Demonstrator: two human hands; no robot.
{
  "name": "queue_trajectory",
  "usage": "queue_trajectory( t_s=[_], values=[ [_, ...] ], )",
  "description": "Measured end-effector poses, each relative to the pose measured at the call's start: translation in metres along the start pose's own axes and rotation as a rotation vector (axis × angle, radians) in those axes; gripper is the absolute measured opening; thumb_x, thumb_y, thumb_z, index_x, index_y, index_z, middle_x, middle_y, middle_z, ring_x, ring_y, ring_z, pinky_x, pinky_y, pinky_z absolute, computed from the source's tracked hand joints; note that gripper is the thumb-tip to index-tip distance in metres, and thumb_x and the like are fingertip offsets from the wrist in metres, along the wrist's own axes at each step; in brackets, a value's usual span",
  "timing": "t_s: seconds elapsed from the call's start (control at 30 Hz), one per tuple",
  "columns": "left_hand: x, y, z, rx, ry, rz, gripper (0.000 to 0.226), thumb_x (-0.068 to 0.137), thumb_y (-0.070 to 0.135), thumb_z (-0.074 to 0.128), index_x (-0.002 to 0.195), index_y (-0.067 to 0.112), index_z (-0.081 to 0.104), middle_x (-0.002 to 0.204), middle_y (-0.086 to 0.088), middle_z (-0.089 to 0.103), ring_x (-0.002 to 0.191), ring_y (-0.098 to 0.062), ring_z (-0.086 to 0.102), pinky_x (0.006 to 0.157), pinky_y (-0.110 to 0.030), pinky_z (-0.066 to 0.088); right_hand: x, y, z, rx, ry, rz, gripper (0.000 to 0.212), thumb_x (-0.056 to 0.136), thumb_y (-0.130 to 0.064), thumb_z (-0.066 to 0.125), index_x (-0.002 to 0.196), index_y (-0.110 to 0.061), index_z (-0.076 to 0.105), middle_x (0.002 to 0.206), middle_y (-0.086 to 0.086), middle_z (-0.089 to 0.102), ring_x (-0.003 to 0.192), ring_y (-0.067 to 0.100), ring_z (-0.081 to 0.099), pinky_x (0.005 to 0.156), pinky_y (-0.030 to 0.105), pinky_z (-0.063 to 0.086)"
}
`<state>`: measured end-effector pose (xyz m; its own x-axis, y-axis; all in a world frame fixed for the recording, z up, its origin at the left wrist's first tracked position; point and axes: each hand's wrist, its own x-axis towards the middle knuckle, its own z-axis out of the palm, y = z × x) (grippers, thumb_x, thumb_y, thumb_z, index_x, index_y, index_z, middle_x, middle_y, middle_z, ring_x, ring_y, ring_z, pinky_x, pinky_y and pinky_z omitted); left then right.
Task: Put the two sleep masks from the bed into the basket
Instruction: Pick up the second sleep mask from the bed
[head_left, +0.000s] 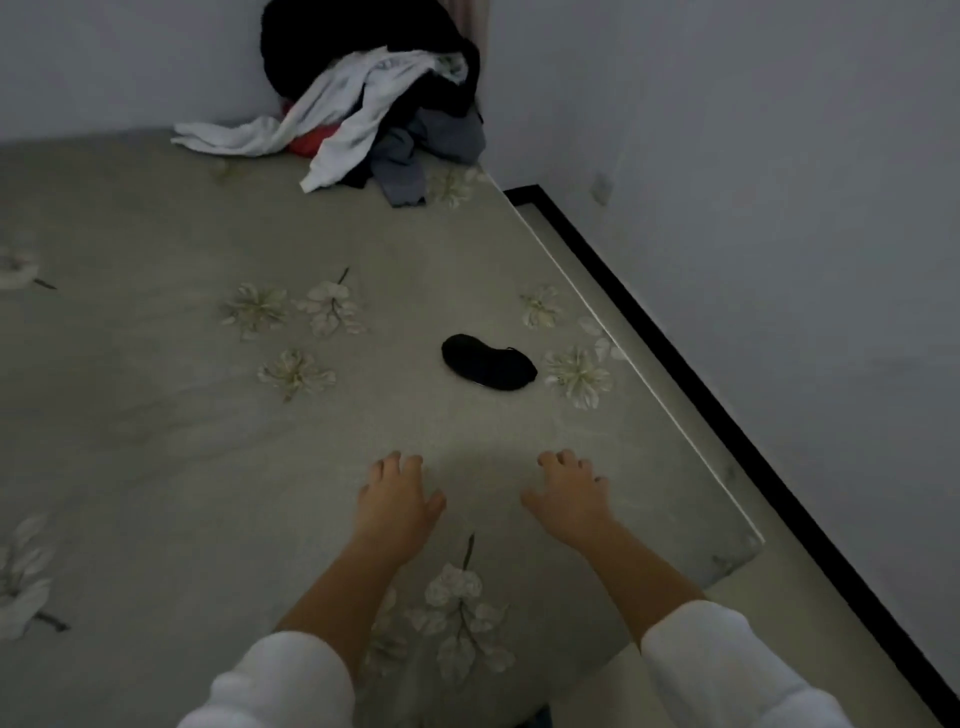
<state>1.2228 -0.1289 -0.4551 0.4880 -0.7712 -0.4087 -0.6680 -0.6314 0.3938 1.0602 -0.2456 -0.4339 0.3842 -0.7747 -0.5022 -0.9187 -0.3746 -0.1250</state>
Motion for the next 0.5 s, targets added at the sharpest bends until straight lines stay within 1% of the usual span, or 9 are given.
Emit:
queue_trajectory(
  t_s=[0.07,0.2,0.3,0.37,0.43,0.5],
  values=[
    [0.031,0.010,0.015,0.006,-0.004,-0.072,0.061,0.092,0.041,0.046,0.144,0.016,0.028,0.155,-0.011,0.024,0.143,-0.029,0.019,0.113,-0.043,0.026,0.046,0.015,-0.002,-0.045,-0.032,-0.066,0.052,0.089,-0.042,0.047,0.135,-0.017,0.041,0.137,0.008,0.045,0.123,0.028,0.042,0.100,0.044,0.033],
    [0.084,0.021,0.047,0.032,-0.045,-0.177,0.068,0.092,0.043,0.044,0.148,0.015,0.018,0.158,-0.011,0.016,0.145,-0.031,0.014,0.115,-0.045,0.024,0.134,0.037,-0.004,-0.138,-0.104,-0.166,0.053,0.091,-0.041,0.048,0.136,-0.014,0.039,0.140,0.010,0.042,0.128,0.030,0.040,0.104,0.046,0.032],
    [0.117,0.019,0.071,0.032,-0.072,-0.237,0.069,0.093,0.045,0.042,0.149,0.014,0.014,0.159,-0.011,0.010,0.146,-0.032,0.010,0.116,-0.047,0.023,0.191,0.046,-0.002,-0.155,-0.076,-0.217,0.052,0.090,-0.039,0.050,0.134,-0.014,0.039,0.140,0.011,0.043,0.128,0.030,0.039,0.104,0.049,0.033],
    [0.135,0.017,0.086,0.016,-0.084,-0.281,0.071,0.093,0.046,0.040,0.150,0.016,0.010,0.160,-0.011,0.006,0.147,-0.032,0.006,0.117,-0.048,0.020,0.225,0.047,0.000,-0.143,-0.052,-0.242,0.058,0.090,-0.038,0.051,0.140,-0.014,0.033,0.144,0.011,0.039,0.131,0.031,0.037,0.104,0.050,0.032],
    [0.151,0.016,0.100,-0.012,-0.075,-0.308,0.071,0.093,0.050,0.038,0.150,0.020,0.009,0.161,-0.009,0.003,0.147,-0.031,0.002,0.117,-0.048,0.016,0.255,0.046,0.000,-0.114,-0.032,-0.256,0.065,0.091,-0.038,0.052,0.145,-0.015,0.025,0.148,0.010,0.034,0.134,0.031,0.033,0.104,0.050,0.032],
    [0.161,0.014,0.115,-0.058,-0.074,-0.329,0.072,0.092,0.054,0.036,0.150,0.022,0.008,0.161,-0.008,-0.001,0.147,-0.031,-0.004,0.118,-0.048,0.011,0.281,0.042,0.003,-0.073,0.002,-0.262,0.066,0.090,-0.038,0.052,0.145,-0.016,0.023,0.149,0.011,0.033,0.134,0.032,0.033,0.103,0.051,0.033]
  ],
)
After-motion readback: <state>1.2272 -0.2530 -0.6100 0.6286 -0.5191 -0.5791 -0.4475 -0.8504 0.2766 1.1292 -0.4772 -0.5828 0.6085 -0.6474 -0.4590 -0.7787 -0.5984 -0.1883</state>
